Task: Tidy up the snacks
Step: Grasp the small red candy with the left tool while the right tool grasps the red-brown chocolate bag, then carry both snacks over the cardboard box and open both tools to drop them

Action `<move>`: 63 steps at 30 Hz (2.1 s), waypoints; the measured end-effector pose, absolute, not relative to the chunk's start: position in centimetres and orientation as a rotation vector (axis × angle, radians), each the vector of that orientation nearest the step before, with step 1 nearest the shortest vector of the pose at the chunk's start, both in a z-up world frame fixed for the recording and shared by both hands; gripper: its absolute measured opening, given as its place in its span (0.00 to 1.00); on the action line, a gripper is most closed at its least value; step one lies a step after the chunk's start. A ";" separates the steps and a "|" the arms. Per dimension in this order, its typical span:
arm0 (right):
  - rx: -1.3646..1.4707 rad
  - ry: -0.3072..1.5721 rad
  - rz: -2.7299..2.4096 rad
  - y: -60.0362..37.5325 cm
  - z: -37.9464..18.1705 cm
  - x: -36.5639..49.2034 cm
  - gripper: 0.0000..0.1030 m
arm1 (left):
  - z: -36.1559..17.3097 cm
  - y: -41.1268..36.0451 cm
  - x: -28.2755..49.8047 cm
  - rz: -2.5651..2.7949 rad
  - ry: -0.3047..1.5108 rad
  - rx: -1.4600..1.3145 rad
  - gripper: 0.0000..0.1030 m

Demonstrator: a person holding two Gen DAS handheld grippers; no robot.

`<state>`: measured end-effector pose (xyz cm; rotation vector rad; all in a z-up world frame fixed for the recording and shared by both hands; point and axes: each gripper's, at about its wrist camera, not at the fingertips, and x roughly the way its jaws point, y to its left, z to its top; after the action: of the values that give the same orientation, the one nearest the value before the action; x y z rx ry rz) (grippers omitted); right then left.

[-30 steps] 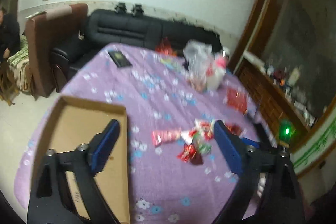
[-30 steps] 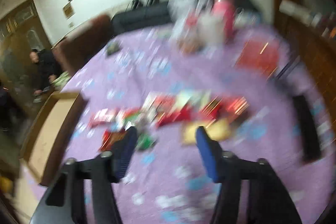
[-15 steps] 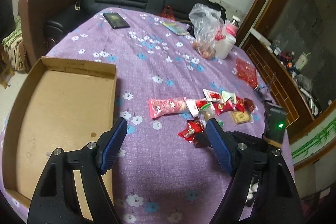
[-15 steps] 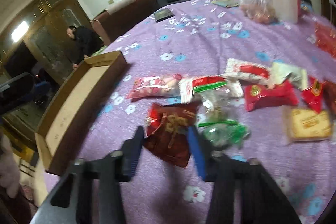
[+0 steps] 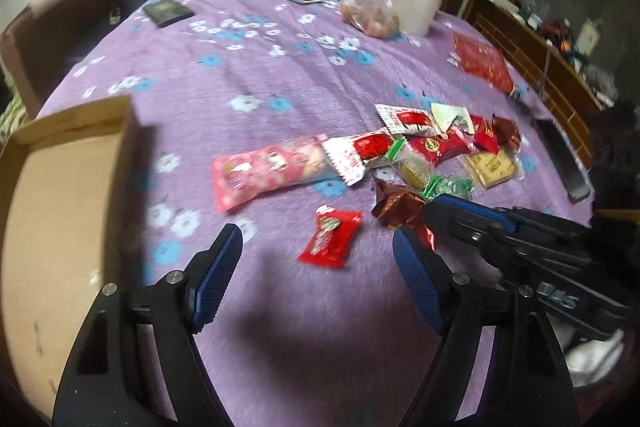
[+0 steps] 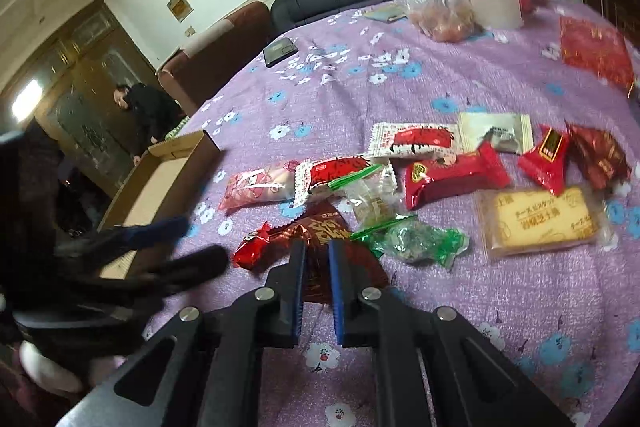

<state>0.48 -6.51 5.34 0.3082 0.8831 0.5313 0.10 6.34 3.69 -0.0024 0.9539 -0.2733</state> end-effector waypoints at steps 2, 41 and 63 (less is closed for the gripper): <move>0.341 0.871 0.531 -7.1 5.6 0.6 0.14 | 3.3 5.7 0.6 -0.264 0.941 0.030 0.76; 0.060 0.866 0.439 -1.6 7.8 0.1 0.04 | 9.3 26.7 -11.0 -0.291 0.697 -0.436 0.18; -0.317 0.884 0.432 3.2 4.6 -1.3 0.40 | 8.7 30.7 -7.8 -0.269 0.754 -0.503 0.18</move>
<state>-1.25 3.16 4.64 -0.3168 0.8838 0.4323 -7.76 30.74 8.71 -0.5027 0.7542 -0.2690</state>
